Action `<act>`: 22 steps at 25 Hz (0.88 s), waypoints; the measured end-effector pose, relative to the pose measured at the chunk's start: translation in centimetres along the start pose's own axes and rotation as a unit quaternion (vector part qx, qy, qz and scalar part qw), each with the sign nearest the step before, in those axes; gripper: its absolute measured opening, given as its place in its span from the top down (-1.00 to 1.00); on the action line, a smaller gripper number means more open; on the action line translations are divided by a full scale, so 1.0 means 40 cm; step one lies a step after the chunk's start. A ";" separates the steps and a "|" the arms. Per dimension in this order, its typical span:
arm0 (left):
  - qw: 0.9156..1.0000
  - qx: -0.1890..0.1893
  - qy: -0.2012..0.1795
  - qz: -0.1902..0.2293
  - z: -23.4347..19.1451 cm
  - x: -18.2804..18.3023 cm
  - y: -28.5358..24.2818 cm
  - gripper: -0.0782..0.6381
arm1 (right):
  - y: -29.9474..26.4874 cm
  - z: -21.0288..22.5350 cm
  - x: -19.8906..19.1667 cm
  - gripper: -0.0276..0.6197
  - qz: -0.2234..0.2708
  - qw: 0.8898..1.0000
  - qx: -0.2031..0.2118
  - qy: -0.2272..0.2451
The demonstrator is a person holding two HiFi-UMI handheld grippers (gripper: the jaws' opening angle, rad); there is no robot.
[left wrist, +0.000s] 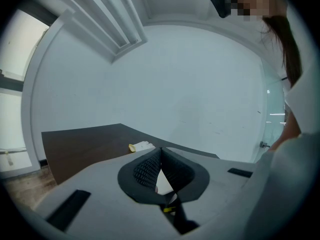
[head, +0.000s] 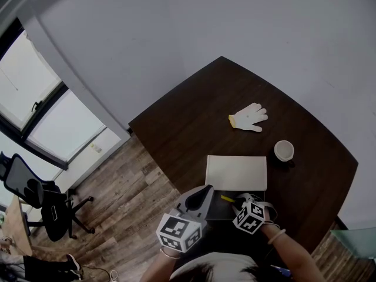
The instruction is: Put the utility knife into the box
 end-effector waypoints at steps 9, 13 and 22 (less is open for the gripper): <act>1.000 0.002 0.008 -0.005 -0.015 -0.013 -0.006 0.73 | -0.015 0.002 -0.001 0.70 -0.009 1.000 0.016 -0.017; 1.000 0.005 0.011 -0.010 -0.019 -0.022 -0.009 0.73 | -0.022 0.001 -0.005 0.70 -0.014 0.999 0.021 -0.024; 1.000 0.003 0.012 -0.010 -0.020 -0.016 -0.021 0.73 | -0.026 0.000 -0.007 0.69 -0.027 0.999 0.029 -0.024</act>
Point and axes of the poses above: the fingertips, and each gripper's own axes: y backward along the fingers, z to its right, x out of its top, the point moved 8 cm from there along y, backward along the fingers, and after that the axes turned 13 degrees about z, right-handed, at the moved point
